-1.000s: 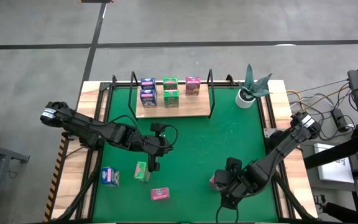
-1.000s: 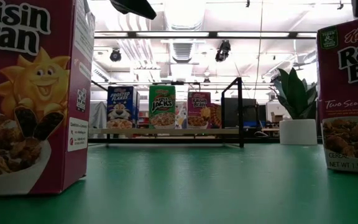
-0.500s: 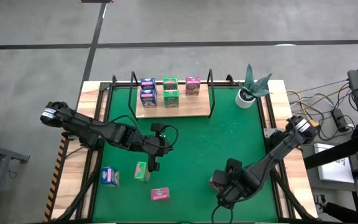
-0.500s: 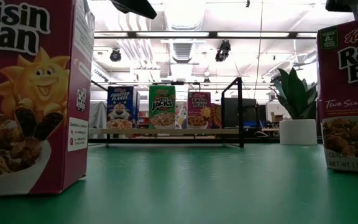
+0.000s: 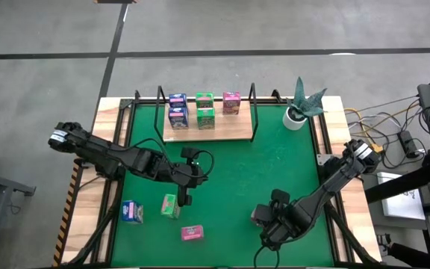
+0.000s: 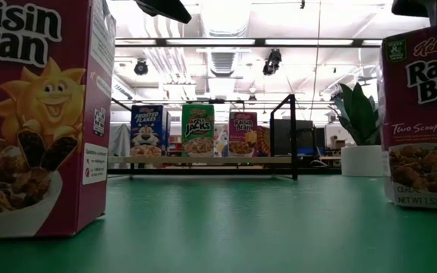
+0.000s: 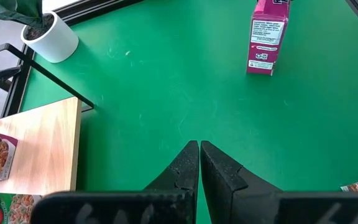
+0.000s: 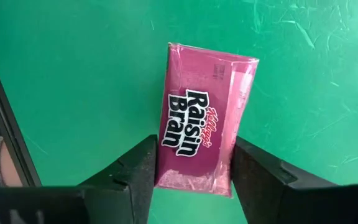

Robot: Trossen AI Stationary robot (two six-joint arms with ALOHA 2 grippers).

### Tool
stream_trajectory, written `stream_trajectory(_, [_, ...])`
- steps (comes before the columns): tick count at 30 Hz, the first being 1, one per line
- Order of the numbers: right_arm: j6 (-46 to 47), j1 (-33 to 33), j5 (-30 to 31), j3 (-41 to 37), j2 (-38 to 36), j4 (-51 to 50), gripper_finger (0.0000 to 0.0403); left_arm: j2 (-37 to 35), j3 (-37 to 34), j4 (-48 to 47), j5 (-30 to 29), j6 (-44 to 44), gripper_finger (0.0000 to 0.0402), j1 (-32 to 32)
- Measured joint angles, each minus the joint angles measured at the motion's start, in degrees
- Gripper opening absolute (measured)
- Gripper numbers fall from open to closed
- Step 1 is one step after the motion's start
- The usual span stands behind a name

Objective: Stack cereal on shelf
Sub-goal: Put the right pink cereal box aligned with the other pink cereal box on the shelf

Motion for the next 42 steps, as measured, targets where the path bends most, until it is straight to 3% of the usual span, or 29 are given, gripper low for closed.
stream_trajectory(10, [-1.68, 0.0, 2.41, -0.07, -2.17, -0.17, 0.0164, -0.77, -0.84, 1.25, 0.0, 5.19, 0.0, 0.0])
stream_trajectory(21, [-9.95, -4.0, 3.9, -0.07, -6.98, -0.3, 0.0164, -7.77, -10.64, 13.1, 0.13, 3.1, 0.0, -0.33])
stream_trajectory(30, [-29.35, -15.97, 3.18, 2.91, -10.14, 0.13, 0.0164, -15.45, -14.73, 22.18, -0.18, 8.64, 0.0, -1.01])
stream_trajectory(35, [-43.57, -25.41, -0.54, 7.68, -10.09, 1.33, 0.0164, -20.16, -19.31, 28.39, -3.34, 11.05, 0.0, -1.01])
stream_trajectory(42, [-59.18, -38.32, -7.05, 12.42, -9.29, 2.64, 0.0164, -24.87, -26.7, 38.67, -3.48, 12.55, 0.0, -1.01])
